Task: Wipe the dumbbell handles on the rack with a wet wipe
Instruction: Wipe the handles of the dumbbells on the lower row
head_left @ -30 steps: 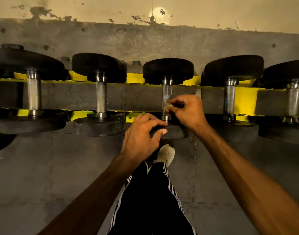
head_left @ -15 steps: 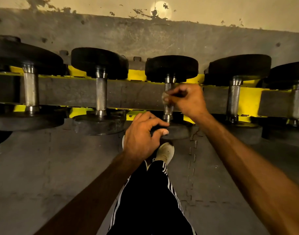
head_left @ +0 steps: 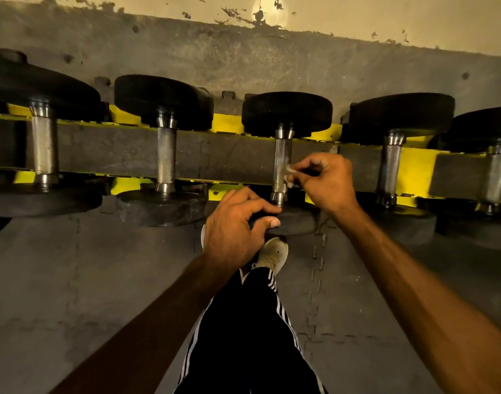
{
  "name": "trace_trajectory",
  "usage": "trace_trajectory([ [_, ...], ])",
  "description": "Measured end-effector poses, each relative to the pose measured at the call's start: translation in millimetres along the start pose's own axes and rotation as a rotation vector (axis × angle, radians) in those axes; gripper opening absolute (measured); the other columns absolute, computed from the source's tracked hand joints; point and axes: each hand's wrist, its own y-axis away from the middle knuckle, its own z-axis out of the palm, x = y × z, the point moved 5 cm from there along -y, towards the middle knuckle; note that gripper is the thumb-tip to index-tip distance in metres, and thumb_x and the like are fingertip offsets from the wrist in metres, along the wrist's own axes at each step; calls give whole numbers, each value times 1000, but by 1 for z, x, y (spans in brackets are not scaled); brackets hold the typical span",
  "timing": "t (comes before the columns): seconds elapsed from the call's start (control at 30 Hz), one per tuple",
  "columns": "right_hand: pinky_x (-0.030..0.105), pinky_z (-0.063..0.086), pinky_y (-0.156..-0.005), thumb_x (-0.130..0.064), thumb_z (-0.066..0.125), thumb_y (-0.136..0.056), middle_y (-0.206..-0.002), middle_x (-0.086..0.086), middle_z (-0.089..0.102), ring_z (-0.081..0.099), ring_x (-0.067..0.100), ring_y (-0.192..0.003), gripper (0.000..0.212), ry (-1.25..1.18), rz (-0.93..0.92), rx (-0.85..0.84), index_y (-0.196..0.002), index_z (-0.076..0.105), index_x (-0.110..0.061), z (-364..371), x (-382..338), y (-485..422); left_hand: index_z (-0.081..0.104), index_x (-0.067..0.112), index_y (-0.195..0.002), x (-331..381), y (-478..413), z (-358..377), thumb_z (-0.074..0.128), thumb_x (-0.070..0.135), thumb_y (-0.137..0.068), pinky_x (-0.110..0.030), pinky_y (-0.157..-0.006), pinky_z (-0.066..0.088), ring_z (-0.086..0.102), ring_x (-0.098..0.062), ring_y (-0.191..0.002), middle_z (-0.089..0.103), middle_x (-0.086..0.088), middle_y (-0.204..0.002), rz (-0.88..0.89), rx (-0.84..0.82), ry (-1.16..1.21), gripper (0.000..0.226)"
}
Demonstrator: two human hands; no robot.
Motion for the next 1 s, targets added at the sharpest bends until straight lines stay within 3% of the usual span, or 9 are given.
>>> trace_trajectory([
  [0.1, 31, 61, -74, -3, 82, -76, -82, -8, 72, 72, 7, -80, 29, -95, 13, 61, -73, 68, -29, 3, 4, 6, 78, 31, -93, 0, -1, -2, 76, 30, -78, -34, -77, 48, 57, -11, -93, 63, 11, -89, -2, -3, -1, 15],
  [0.23, 24, 59, -72, -4, 84, -73, -78, -10, 73, 71, 4, -76, 27, 28, 47, -289, -71, 71, -28, 6, 11, 15, 78, 31, -93, 1, -2, -1, 76, 31, -79, -35, -73, 48, 53, -10, -91, 62, 10, -87, 17, -21, -50, 14],
  [0.3, 23, 58, -70, 0, 83, -73, -80, -6, 72, 71, 6, -76, 27, 31, 87, -260, -72, 70, -24, 6, 14, 8, 79, 30, -93, 1, -2, -2, 77, 30, -79, -35, -72, 48, 53, -10, -90, 61, 10, -86, 22, -13, -63, 14],
  [0.4, 25, 57, -65, 11, 75, -76, -75, -1, 68, 68, 9, -70, 33, -4, 200, -198, -67, 64, -19, 14, 29, -4, 79, 29, -93, 2, 0, -2, 77, 29, -79, -33, -73, 47, 53, -10, -89, 62, 9, -86, 21, 0, -66, 14],
  [0.53, 26, 50, -60, 18, 52, -83, -73, 7, 66, 60, 15, -66, 36, -59, 330, -373, -71, 65, -13, 37, 44, -12, 79, 30, -93, 1, 1, -1, 76, 30, -78, -26, -73, 42, 52, -9, -89, 62, 9, -86, 19, 23, -78, 15],
  [0.67, 35, 56, -89, 7, 56, -91, -98, 7, 74, 70, 18, -94, 27, -22, 379, -610, -96, 74, -13, 47, 43, -20, 79, 31, -92, 0, 0, -1, 77, 30, -77, -24, -75, 42, 53, -10, -90, 62, 11, -87, 5, 20, -64, 15],
  [0.73, 40, 54, -96, 7, 60, -88, -103, 5, 75, 69, 21, -103, 33, -10, 397, -680, -98, 76, -20, 42, 45, -18, 79, 32, -93, 0, 0, 0, 75, 33, -78, -25, -74, 42, 52, -8, -91, 62, 12, -87, 0, -5, -73, 15],
  [0.87, 43, 53, -98, 7, 71, -80, -100, 1, 73, 67, 18, -101, 33, -20, 436, -585, -90, 73, -25, 20, 43, -10, 79, 32, -93, 0, -1, -2, 76, 33, -79, -29, -72, 45, 52, -9, -91, 62, 12, -87, -1, -8, -81, 15],
  [1.0, 34, 58, -88, -1, 80, -75, -96, 0, 73, 69, 13, -93, 24, 15, 299, -536, -93, 74, -16, 4, 23, 4, 78, 34, -95, -1, 0, -2, 78, 31, -80, -27, -72, 44, 53, -9, -92, 63, 13, -89, -5, -10, -75, 16],
])
